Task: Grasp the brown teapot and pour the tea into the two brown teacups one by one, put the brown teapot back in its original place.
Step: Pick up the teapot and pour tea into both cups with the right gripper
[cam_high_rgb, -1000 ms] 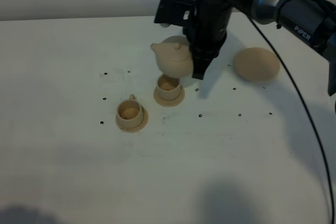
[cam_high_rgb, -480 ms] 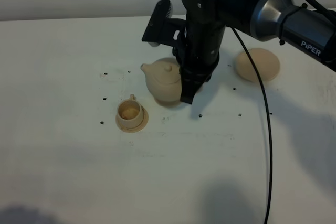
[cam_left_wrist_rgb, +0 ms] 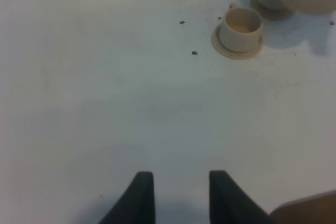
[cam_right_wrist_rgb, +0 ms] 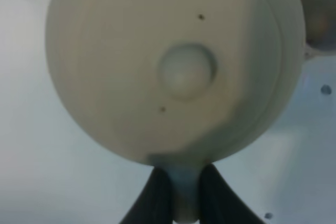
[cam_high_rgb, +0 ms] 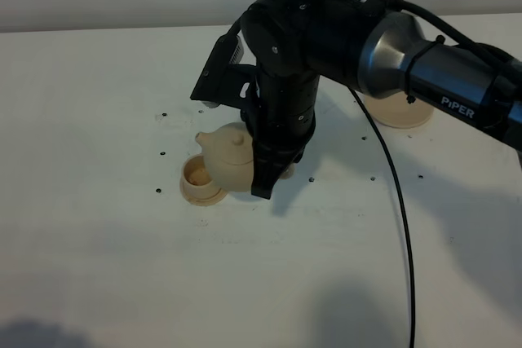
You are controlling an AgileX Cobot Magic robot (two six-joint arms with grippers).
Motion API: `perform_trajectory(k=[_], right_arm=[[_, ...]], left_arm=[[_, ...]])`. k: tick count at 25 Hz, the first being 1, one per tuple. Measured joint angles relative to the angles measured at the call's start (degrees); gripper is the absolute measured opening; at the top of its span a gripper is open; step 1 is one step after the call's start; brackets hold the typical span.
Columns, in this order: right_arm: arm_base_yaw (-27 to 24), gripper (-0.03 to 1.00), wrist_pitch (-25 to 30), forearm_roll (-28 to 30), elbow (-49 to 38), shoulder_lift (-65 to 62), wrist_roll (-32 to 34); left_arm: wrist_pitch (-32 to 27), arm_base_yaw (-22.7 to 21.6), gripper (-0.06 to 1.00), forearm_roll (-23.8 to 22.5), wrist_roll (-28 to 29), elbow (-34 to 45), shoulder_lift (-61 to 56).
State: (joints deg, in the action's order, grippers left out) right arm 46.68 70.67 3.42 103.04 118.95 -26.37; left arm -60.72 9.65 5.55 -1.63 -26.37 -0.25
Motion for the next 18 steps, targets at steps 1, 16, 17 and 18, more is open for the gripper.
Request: perform_trajectory(k=[1, 16, 17, 18], right_arm=[[0.0, 0.11, -0.1, 0.0, 0.0, 0.0, 0.4], [0.0, 0.11, -0.3, 0.6, -5.8, 0.0, 5.5], [0.1, 0.11, -0.5, 0.6, -5.8, 0.0, 5.8], [0.3, 0.11, -0.9, 0.7, -5.8, 0.0, 6.1]], left_arm=[[0.0, 0.0, 0.24, 0.0, 0.0, 0.0, 0.0], [0.0, 0.0, 0.24, 0.0, 0.0, 0.0, 0.0], [0.0, 0.0, 0.24, 0.0, 0.0, 0.0, 0.0], [0.0, 0.0, 0.24, 0.0, 0.0, 0.0, 0.0]])
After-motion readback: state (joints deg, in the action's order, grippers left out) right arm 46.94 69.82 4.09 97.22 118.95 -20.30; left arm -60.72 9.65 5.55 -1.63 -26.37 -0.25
